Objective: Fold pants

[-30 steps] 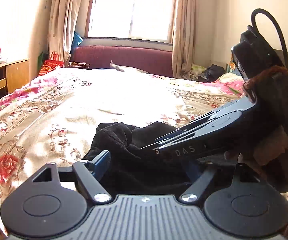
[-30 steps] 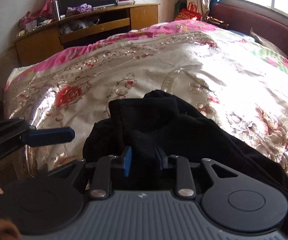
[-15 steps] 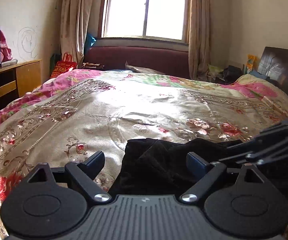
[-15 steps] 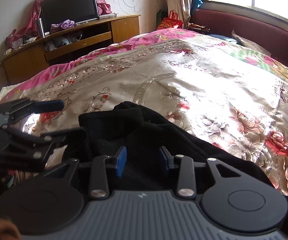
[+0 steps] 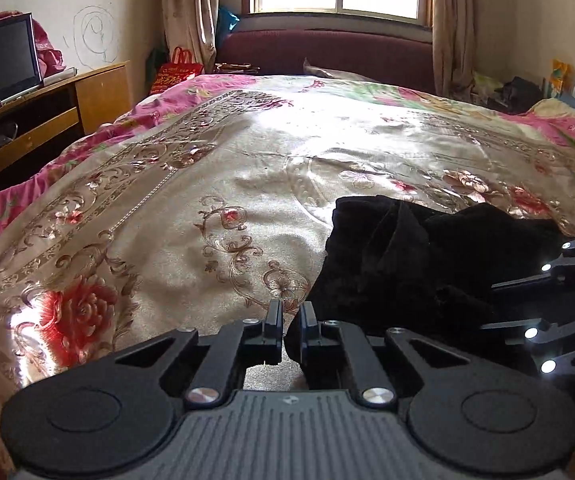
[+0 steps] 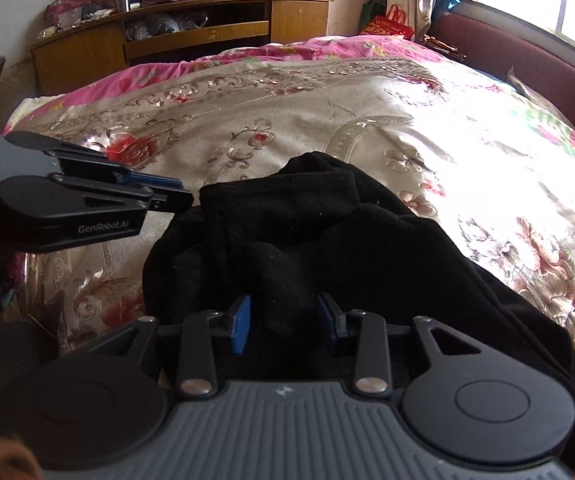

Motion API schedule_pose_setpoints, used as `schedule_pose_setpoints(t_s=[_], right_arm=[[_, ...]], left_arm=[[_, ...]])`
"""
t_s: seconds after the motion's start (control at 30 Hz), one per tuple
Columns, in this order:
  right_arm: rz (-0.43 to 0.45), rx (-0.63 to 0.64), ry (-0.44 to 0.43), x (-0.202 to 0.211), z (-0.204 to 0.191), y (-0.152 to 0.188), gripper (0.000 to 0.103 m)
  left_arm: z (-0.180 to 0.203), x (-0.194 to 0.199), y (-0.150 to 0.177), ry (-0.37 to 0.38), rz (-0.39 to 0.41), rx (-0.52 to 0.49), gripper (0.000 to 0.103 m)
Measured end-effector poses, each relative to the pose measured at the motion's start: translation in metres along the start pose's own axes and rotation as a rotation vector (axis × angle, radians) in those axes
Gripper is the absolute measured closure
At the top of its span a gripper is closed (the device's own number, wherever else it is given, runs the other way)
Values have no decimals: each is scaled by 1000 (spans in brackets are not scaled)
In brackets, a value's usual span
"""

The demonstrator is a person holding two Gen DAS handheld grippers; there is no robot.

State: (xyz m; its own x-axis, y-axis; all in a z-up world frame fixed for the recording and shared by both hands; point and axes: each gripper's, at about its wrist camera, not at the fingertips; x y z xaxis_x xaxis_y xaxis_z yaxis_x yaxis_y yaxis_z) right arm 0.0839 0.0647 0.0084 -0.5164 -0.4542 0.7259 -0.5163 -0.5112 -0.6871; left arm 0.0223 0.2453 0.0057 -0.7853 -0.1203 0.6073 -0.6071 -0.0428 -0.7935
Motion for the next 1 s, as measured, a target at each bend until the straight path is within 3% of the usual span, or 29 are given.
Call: schedule_pose_setpoints(t_s=[0.07,0.17,0.27,0.33,0.4,0.5,0.57,0.6,0.67,0.8,0.93,1.0], right_arm=[[0,-60,-2,2,7,0,72],[-25,-176,-9,-1,23,-1,97],[-21,-252,-15,1,31,-4,98],[0,-258,-17,7,30,-6,98],[-2,-231,-16,7,26,-6,90],[-32,-127,13,-8,10,-5,85],[-9,-87,61,-15,4,-4,90],[-11,-148,57,-17,10,-7,97],[-5,-307,23,-13,32,-13,99],[119,-534,-68,30,71,-41,99],[290,-524,-126,73,67,-65,99],[298,-487,-148,71,54,-65,99]], left_arm=[[-1,15,-2,39,61,28,79],[10,36,-10,128,164,22,73],[28,25,-17,119,153,-54,69],[30,1,-14,120,75,-46,69],[28,-15,-9,129,24,-17,69],[27,-23,-4,96,10,-14,68],[26,-24,-3,101,4,3,68],[25,-23,-1,105,5,13,68],[23,-21,1,111,14,21,68],[21,-19,2,120,26,29,68],[21,-19,3,120,27,38,68],[21,-18,3,122,28,48,68]])
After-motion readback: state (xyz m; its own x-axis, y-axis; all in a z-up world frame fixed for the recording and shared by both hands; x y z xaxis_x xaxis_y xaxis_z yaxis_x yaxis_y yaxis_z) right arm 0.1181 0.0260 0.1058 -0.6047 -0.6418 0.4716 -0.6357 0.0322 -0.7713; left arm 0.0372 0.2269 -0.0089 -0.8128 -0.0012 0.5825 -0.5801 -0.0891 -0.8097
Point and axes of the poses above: each gripper's, at about its wrist camera, not at the fingertips, and x roughly against the way its jaws point, z to its right, y to its underside, and after that the axes turned 6 degrees about -x, right-handed
